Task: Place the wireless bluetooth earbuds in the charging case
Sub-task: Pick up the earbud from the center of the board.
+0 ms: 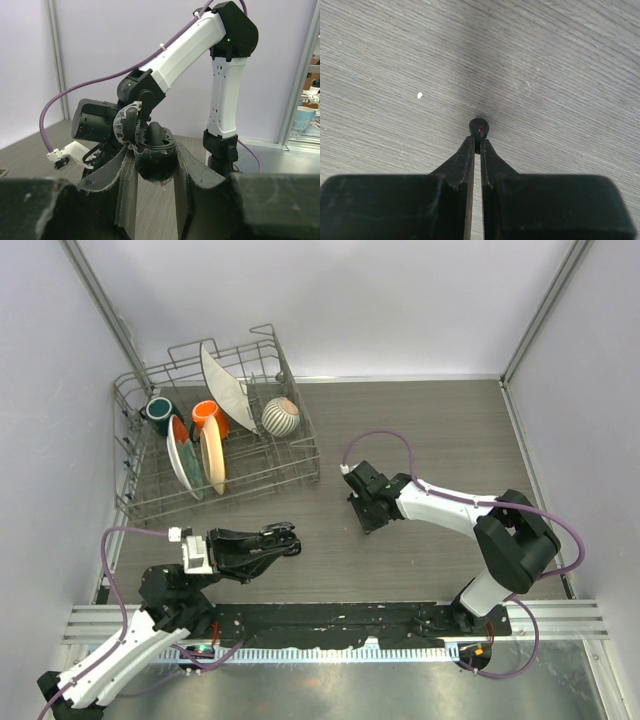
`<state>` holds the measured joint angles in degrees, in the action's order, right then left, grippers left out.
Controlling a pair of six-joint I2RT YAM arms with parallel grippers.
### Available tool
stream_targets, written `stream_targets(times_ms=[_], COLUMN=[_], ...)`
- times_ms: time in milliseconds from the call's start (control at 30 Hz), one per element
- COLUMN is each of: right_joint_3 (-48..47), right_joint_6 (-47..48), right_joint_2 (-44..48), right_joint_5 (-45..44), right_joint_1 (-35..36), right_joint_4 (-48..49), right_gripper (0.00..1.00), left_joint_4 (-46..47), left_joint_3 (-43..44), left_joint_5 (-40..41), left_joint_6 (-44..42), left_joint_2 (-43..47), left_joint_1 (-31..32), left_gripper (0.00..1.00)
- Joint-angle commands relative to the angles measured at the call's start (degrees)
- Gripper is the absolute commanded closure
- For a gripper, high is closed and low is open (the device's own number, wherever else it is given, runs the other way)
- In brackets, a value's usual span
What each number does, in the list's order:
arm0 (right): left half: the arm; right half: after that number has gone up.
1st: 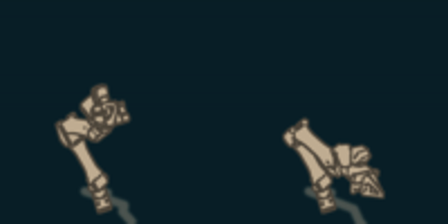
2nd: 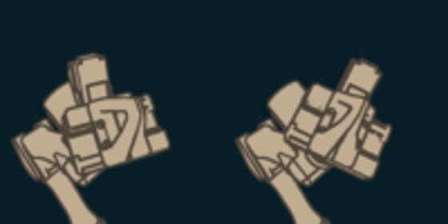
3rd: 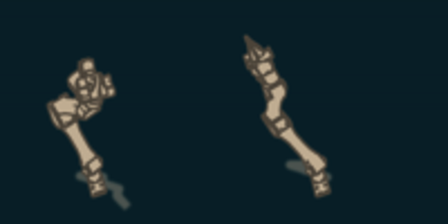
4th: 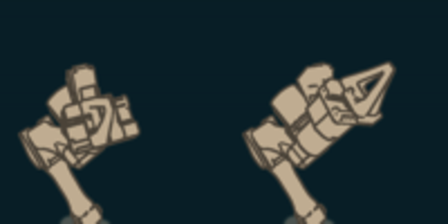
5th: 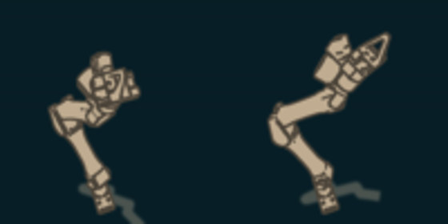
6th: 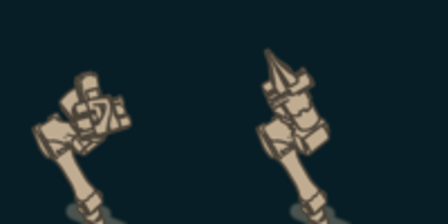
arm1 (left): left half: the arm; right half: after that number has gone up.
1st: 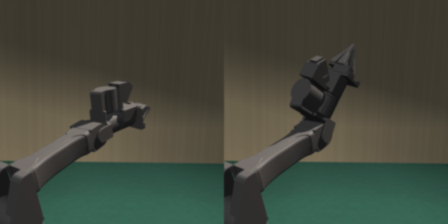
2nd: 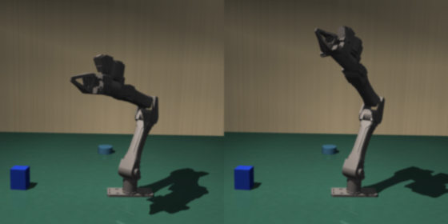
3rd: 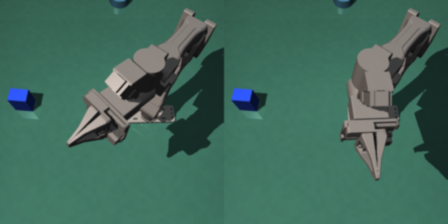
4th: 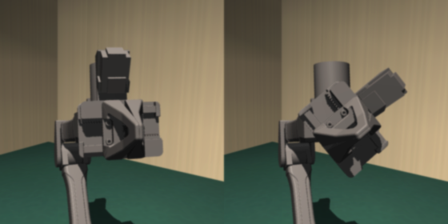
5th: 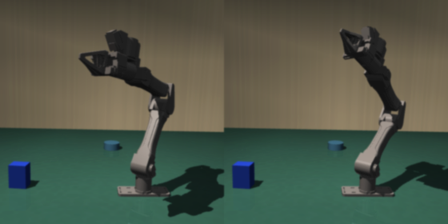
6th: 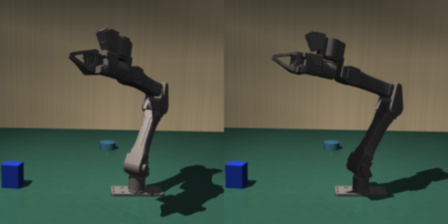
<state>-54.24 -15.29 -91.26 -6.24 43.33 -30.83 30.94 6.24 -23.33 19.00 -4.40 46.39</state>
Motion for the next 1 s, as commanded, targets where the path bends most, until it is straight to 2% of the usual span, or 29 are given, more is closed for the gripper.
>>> stream_targets(times_ms=[0,333,667,700,733,833,967], right_joint_3=[-0.3,1.4,2.6,2.6,2.6,2.6,2.7], right_joint_6=[-0.7,-3.3,-4.1,-4.3,-4.3,-4.4,-3.6], right_joint_2=[-0.1,-0.4,-0.1,-0.1,0.0,0.6,3.1], right_joint_5=[-1.8,-2.5,-2.4,-2.3,-2.3,-2.6,-2.6], right_joint_1=[0.4,0.4,0.4,0.4,0.4,0.4,0.4], right_joint_4=[2.0,4.9,6.4,6.5,6.7,6.7,7.0], right_gripper=[0.89,0.80,0.81,0.81,0.88,0.98,0.99], left_joint_4=[1.1,1.3,1.3,1.3,1.3,1.3,1.2], left_joint_3=[1.6,1.8,1.8,1.8,1.8,1.8,1.9], left_joint_5=[0.9,1.1,1.1,1.1,1.1,1.0,0.9], left_joint_6=[-1.0,-0.9,-0.9,-0.8,-0.9,-0.8,-0.8], left_joint_2=[-0.5,-0.8,-0.9,-1.0,-1.1,-1.1,-1.1], left_joint_1=[0.2,0.2,0.2,0.2,0.2,0.2,0.1], left_gripper=[1.00,1.00,1.00,1.00,1.00,1.00,1.00])
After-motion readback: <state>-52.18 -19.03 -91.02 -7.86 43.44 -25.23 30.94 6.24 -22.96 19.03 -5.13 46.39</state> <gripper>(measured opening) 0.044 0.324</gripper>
